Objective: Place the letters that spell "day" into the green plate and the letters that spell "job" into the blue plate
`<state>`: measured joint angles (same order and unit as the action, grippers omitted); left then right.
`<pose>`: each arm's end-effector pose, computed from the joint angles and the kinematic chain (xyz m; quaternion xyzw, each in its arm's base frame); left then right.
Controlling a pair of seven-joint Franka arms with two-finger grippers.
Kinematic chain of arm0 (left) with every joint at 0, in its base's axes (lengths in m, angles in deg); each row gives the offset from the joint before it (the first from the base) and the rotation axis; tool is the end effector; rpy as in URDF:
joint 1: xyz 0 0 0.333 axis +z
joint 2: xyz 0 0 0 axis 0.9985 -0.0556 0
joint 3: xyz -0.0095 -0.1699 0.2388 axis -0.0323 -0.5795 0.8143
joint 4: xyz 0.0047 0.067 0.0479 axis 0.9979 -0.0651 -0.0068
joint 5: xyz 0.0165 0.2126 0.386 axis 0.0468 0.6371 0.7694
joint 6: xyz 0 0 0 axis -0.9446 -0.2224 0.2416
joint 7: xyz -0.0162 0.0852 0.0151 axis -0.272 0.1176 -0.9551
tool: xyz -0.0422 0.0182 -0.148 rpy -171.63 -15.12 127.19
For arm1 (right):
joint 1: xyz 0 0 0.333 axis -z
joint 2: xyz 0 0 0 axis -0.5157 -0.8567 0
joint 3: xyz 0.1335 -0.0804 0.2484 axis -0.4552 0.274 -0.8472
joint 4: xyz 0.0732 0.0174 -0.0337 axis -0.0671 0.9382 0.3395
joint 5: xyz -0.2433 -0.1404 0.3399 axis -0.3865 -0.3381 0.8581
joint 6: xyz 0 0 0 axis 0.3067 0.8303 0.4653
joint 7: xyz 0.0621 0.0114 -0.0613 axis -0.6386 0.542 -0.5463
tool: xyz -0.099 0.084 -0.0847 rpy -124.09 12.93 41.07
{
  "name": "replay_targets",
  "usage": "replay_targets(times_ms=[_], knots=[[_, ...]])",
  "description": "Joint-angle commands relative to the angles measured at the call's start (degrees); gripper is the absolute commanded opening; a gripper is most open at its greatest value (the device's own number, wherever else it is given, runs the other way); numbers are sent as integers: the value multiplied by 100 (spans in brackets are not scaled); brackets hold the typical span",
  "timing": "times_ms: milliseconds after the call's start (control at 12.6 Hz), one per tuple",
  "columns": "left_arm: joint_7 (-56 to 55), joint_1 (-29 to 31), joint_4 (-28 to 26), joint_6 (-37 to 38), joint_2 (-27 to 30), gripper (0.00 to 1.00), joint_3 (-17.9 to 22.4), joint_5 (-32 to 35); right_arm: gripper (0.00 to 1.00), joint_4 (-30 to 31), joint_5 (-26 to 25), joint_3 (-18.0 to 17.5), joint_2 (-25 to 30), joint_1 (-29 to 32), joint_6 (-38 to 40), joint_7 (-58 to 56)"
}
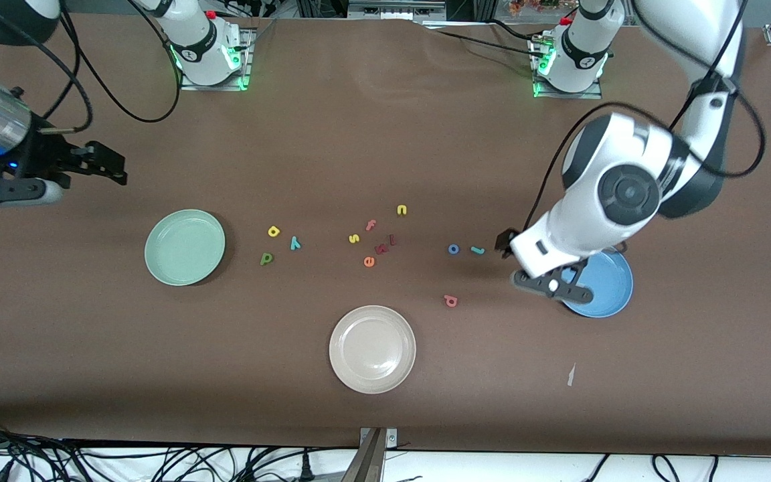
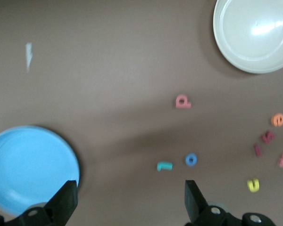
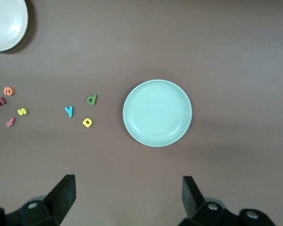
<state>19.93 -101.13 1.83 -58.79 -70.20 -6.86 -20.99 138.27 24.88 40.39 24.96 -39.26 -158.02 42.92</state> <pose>0.7083 -0.2648 0.3168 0.9916 -0.1250 -0.0186 0.0286 0.6296 0.0870 0.4944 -0.9984 -0.0463 0.0317 0.0078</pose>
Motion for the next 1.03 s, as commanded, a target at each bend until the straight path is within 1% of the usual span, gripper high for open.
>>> replay_targets(times_ms=[0, 79, 159, 238, 317, 397, 476, 556, 635, 794, 873, 952], knots=[[84, -141, 734, -812, -895, 100, 51, 8, 100, -264, -6, -6, -489, -294, -115, 135], [67, -264, 612, -1183, -1010, 100, 51, 8, 100, -273, 20, -6, -674, -347, -350, 144], [32, -439, 550, -1491, -1185, 100, 59, 17, 100, -152, 82, -6, -823, -504, -796, 144], [14, -563, 540, -1851, -1387, 100, 68, 26, 100, 206, 204, -15, -894, -567, -1253, 336], [22, -599, 540, -2212, -1658, 100, 68, 26, 100, 584, 214, -102, -878, -611, -1745, 590], [66, -677, 532, -2624, -2044, 100, 68, 26, 100, 944, 205, -294, -860, -620, -2168, 801], [101, -687, 514, -3072, -2274, 100, 77, 52, 100, 1261, 153, -392, -860, -620, -2546, 908], [102, -687, 383, -3433, -2328, 100, 77, 44, 100, 1508, 144, -401, -877, -620, -2854, 944], [93, -704, 304, -3541, -2320, 100, 77, 44, 100, 1632, 118, -401, -999, -638, -3118, 1075], [58, -704, 285, -3499, -2259, 100, 68, 35, 100, 2009, -57, -401, -1272, -655, -3995, 1172], [40, -696, 285, -3464, -2250, 100, 68, 35, 100, 2160, -84, -401, -1351, -664, -4287, 1408], [23, -687, 172, -3394, -2198, 100, 68, 35, 100, 2196, -93, -393, -1439, -708, -4421, 1671]])
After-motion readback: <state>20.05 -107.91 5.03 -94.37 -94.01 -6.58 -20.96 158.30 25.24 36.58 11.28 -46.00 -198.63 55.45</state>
